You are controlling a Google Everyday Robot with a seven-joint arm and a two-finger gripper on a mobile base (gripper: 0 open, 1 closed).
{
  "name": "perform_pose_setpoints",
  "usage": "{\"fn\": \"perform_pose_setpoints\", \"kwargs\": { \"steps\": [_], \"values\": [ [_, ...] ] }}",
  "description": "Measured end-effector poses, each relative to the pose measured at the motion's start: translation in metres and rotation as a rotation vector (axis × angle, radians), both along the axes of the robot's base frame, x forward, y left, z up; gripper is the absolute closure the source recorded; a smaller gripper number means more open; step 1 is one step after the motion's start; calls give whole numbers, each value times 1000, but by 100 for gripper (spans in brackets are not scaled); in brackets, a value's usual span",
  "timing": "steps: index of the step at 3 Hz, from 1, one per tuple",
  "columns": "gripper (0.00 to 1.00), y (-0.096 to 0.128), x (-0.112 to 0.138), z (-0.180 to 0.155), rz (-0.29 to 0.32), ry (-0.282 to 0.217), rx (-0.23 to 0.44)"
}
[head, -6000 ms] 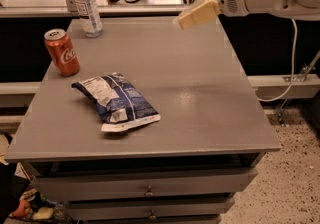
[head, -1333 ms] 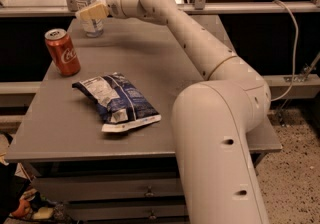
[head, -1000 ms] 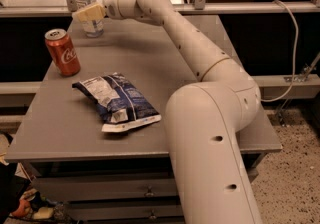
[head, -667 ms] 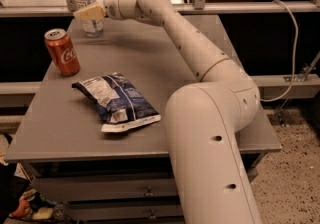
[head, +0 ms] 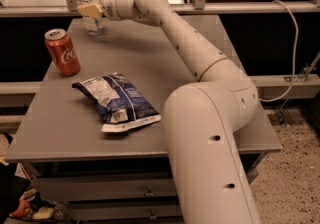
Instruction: Knock blue plastic bottle over
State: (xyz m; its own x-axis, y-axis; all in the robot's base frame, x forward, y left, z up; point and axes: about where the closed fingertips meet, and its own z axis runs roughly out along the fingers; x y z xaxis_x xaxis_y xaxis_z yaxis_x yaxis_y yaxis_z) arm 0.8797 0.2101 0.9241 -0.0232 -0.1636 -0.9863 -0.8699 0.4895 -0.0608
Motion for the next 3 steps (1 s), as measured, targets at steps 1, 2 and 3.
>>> {"fn": "perform_pose_setpoints", "kwargs": {
  "steps": [1, 2, 3],
  "values": [
    [84, 3, -1, -1, 4, 2, 0],
    [100, 7, -1, -3, 8, 4, -1],
    [100, 7, -1, -3, 8, 4, -1]
  ]
}}
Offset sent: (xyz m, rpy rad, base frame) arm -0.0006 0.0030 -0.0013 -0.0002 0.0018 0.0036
